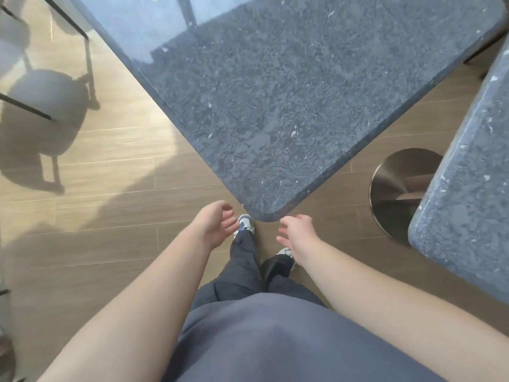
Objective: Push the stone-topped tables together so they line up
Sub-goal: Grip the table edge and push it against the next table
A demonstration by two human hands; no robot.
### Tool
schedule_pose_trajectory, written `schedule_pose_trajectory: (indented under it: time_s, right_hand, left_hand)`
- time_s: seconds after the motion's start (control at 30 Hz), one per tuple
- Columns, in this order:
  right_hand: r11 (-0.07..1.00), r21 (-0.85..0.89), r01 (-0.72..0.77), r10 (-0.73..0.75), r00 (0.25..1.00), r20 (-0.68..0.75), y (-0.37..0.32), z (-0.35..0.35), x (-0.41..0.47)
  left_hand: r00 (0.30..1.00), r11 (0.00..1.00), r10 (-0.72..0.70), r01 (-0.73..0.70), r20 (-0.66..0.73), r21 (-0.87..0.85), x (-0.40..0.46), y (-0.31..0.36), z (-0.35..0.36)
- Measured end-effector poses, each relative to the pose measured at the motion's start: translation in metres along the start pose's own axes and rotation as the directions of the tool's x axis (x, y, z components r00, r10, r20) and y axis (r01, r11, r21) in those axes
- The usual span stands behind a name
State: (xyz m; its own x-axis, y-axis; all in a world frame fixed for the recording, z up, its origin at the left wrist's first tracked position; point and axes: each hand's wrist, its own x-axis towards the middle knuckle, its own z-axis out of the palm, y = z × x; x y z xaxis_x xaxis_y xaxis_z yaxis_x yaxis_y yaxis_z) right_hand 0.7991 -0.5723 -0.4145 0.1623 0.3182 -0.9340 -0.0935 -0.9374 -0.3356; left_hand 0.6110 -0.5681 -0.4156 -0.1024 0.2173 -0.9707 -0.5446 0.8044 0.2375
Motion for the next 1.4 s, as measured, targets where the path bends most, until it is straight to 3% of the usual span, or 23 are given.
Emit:
schedule_pose_trajectory:
  time_s: [0.07,0.17,0.37,0.57,1.13,1.4]
  right_hand:
    - [0.994,0.094,-0.052,0.049,0.998,0.037,0.001,0.002,0.003]
    - [0.995,0.094,-0.029,0.021,0.996,0.086,-0.005,0.009,0.011]
    - [0.935,0.350,-0.046,-0.008,0.989,0.149,-0.008,0.022,0.025]
    - [0.822,0.555,-0.129,-0.004,0.973,0.232,-0.008,0.039,0.031]
    - [0.884,0.431,-0.181,0.050,0.953,0.298,-0.015,0.021,0.040]
    - [0.913,0.363,-0.185,0.069,0.948,0.311,-0.020,-0.038,0.049]
  left_hand:
    - [0.995,0.997,-0.031,0.036,0.091,-0.061,0.007,0.002,0.003]
    - [0.969,0.993,-0.011,0.039,0.247,-0.109,0.014,0.012,0.013]
    - [0.941,0.992,0.115,-0.094,0.318,-0.081,0.029,0.012,0.029]
    - [0.958,0.988,0.102,-0.068,0.266,-0.135,0.026,0.001,0.042]
    - [0.989,0.990,0.114,-0.121,-0.091,-0.075,0.002,-0.003,0.079]
    - [0.984,0.984,0.110,-0.127,-0.138,-0.123,-0.013,-0.041,0.129]
